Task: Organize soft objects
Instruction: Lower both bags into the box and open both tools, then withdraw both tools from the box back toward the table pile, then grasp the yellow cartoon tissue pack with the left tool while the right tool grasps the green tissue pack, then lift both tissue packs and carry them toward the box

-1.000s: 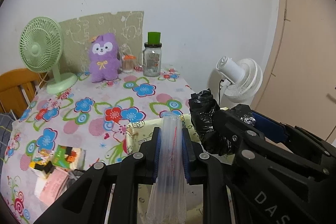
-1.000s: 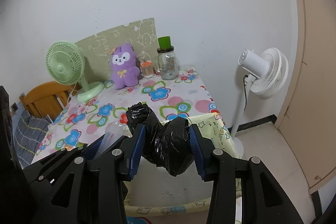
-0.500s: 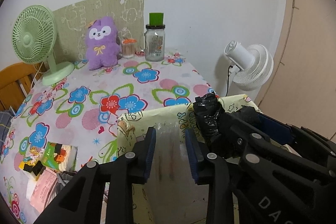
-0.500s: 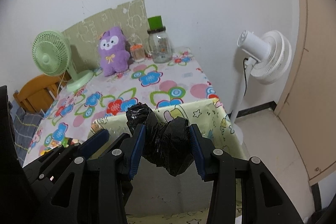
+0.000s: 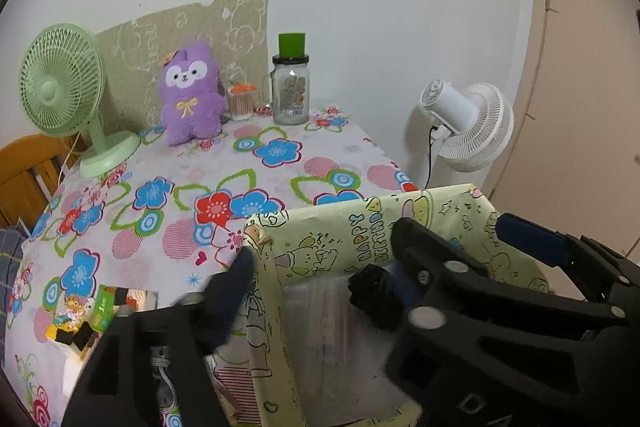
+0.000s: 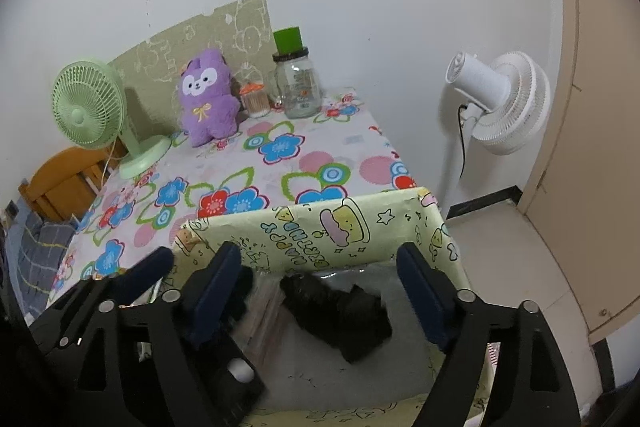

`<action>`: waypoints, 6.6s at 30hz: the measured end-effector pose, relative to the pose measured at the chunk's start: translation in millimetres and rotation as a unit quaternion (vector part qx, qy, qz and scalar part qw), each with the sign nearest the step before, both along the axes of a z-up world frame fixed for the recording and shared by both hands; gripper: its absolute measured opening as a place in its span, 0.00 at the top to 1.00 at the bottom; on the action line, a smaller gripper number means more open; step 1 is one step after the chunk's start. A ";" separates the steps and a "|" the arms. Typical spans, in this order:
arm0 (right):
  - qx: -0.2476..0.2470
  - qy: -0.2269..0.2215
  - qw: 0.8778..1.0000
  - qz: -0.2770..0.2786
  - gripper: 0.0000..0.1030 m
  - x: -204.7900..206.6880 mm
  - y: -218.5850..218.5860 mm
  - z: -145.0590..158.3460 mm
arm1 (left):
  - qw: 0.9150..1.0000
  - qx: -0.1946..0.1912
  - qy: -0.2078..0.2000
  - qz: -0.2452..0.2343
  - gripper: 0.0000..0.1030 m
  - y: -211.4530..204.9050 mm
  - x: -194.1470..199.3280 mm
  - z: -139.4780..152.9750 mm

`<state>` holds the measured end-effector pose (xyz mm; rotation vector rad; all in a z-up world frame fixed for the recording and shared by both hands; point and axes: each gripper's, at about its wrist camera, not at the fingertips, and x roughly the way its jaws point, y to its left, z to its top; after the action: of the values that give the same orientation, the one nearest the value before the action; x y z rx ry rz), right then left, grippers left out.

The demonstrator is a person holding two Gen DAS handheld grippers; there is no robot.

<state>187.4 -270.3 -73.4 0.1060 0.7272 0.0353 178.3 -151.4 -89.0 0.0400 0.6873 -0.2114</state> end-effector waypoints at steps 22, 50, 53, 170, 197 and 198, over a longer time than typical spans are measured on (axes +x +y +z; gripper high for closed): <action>-0.025 -0.062 0.998 -0.017 0.00 -68.3 30.9 41.8 | 1.000 0.005 -0.026 -0.018 0.00 25.7 -60.3 37.8; -0.056 -0.085 0.995 0.018 0.00 -123.6 107.4 59.6 | 0.997 0.000 -0.072 0.020 0.00 98.1 -119.4 55.2; -0.057 -0.088 0.994 0.028 0.00 -125.1 116.8 58.7 | 0.997 0.000 -0.074 0.027 0.00 106.6 -121.7 53.8; -0.007 0.084 0.989 0.118 0.41 25.5 246.4 -76.8 | 0.988 0.001 0.064 0.139 0.53 231.6 -8.3 -57.8; -0.011 -0.010 0.994 0.113 0.41 -41.0 215.6 10.4 | 0.991 -0.007 -0.029 0.129 0.53 199.3 -72.3 19.4; -0.011 -0.014 0.993 0.113 0.41 -44.0 213.8 13.6 | 0.991 -0.007 -0.032 0.129 0.53 197.9 -74.7 21.8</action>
<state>143.4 -56.5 -59.8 0.0013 0.7096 0.2438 103.6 46.6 -67.1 -0.0559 0.6203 0.0335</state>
